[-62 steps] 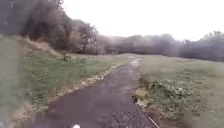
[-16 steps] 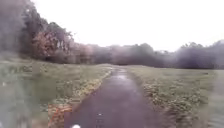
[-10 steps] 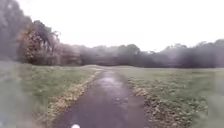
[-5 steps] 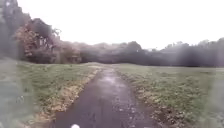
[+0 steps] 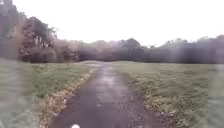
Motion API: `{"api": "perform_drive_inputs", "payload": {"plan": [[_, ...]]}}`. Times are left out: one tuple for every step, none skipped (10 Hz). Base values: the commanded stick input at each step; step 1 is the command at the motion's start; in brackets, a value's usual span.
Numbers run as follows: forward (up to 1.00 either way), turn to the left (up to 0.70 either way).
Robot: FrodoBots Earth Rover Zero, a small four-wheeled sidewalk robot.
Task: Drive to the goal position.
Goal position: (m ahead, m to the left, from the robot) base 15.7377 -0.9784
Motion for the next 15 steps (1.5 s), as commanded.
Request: {"api": "perform_drive_inputs", "payload": {"plan": [[0.85,0.0],[0.85,0.0],[0.85,0.0],[0.85,0.0],[0.85,0.0],[0.85,0.0],[0.85,0.0],[0.85,0.0],[0.85,0.0],[0.85,0.0],[0.85,0.0],[0.85,0.09],[0.85,0.24],[0.85,0.07],[0.85,0.0]]}}
